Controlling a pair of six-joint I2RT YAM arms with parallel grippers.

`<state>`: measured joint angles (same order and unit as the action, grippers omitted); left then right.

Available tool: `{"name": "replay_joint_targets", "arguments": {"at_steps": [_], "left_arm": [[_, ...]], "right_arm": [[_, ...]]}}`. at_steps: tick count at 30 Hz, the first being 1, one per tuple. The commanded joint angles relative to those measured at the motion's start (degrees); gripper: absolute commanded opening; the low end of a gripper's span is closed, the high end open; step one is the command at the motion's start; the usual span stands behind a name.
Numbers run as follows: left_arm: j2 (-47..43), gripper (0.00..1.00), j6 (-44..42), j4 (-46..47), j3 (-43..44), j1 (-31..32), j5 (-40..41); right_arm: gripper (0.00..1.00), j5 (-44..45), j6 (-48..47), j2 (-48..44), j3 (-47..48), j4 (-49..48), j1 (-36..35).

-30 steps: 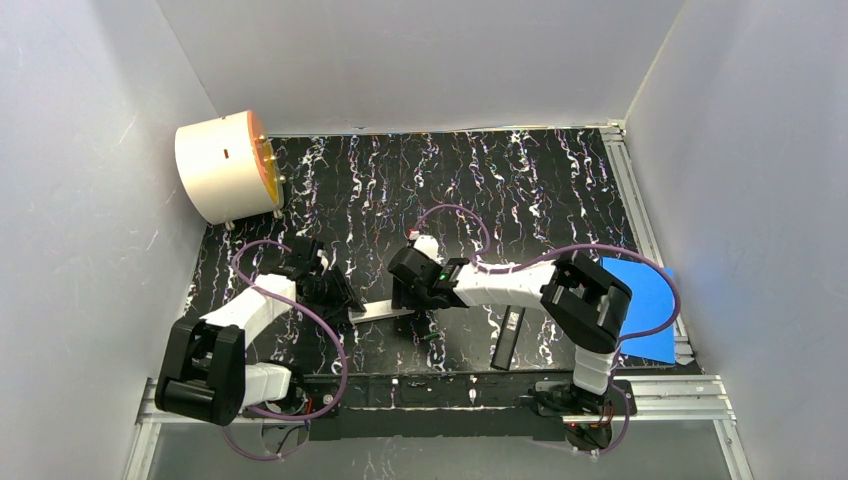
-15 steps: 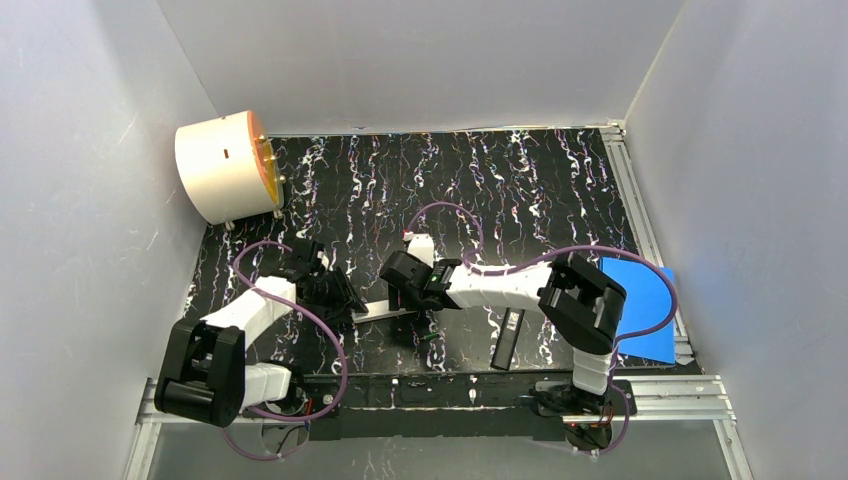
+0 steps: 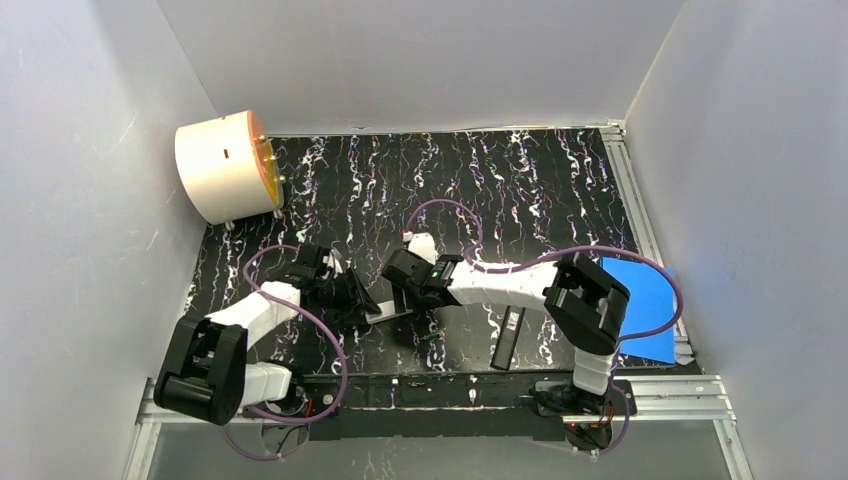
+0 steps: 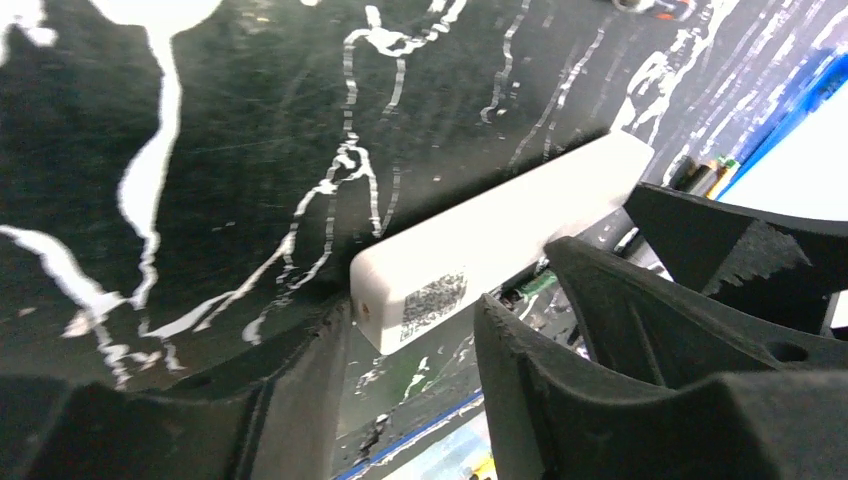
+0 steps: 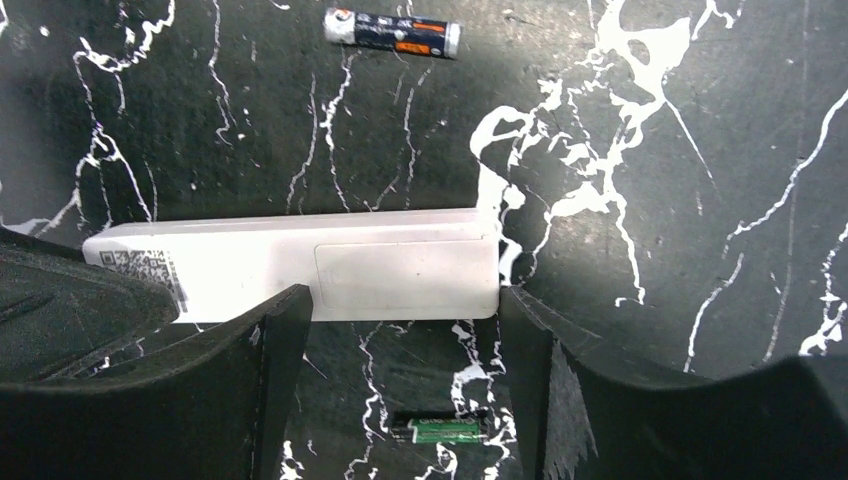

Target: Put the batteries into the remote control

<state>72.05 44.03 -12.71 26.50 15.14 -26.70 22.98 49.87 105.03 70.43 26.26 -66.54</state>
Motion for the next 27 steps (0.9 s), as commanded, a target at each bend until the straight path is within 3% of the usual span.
{"name": "replay_joint_targets", "arguments": {"at_steps": [1,12,15,20,27], "left_arm": [[2.67,0.51,-0.86,-0.41,-2.84,2.09,2.77],[-2.94,0.80,-3.22,-8.61,2.36,2.00,9.07],[-6.47,0.85,-4.23,-14.21,5.73,2.00,13.77],[-13.63,0.87,-4.22,-23.38,11.89,1.83,22.43],[-18.71,0.88,-1.32,-35.02,18.21,0.28,32.45]], "right_arm": [[0.76,-1.38,-1.26,-2.94,0.64,3.37,0.31],[0.74,0.86,-5.82,-4.08,1.91,6.34,1.94],[0.76,1.89,-16.32,-7.16,1.46,5.47,2.57],[0.80,-12.16,-39.26,-12.53,-0.58,-4.13,2.67],[0.77,-27.81,-63.01,-3.67,6.24,-1.80,2.32]]}}
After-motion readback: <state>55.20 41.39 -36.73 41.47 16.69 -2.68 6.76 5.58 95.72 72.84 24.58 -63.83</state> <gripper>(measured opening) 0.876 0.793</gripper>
